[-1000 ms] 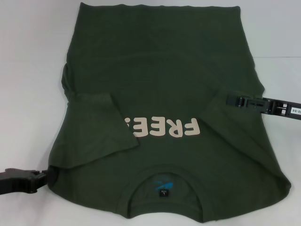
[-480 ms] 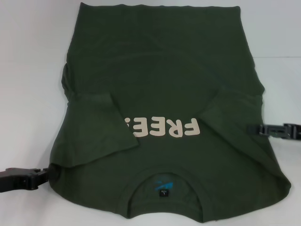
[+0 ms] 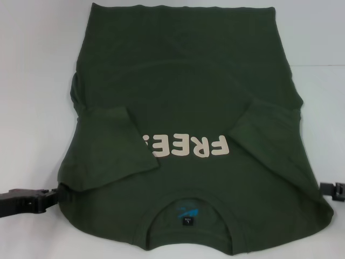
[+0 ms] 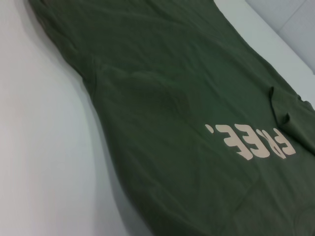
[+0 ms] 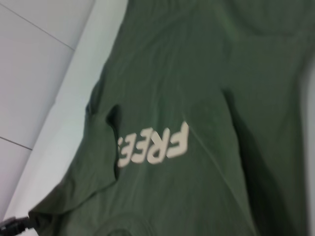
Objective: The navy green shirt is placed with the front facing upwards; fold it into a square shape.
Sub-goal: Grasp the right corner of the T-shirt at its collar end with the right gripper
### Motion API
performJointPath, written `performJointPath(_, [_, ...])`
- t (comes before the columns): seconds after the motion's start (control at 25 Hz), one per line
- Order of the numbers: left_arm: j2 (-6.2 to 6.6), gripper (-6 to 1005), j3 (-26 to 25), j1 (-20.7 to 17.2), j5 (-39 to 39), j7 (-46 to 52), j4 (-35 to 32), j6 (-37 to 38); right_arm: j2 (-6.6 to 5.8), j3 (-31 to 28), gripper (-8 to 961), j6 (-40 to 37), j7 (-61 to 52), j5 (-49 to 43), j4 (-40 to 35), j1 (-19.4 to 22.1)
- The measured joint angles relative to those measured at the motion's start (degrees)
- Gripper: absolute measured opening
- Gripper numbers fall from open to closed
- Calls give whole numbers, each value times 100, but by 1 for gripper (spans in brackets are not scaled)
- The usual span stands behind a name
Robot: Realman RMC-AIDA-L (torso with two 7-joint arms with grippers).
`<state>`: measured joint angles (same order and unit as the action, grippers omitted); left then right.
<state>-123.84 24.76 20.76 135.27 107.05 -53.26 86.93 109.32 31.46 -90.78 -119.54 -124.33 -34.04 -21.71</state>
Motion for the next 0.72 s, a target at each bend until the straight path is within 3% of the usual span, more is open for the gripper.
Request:
performJointPath(0.28, [0, 31, 28, 52, -57, -36, 93, -19, 1, -40, 906, -13, -61, -283, 0, 190])
performJointPath(0.72, [0, 32, 18, 69, -63, -56, 128, -19, 61, 39, 900, 177, -124, -395, 53, 116])
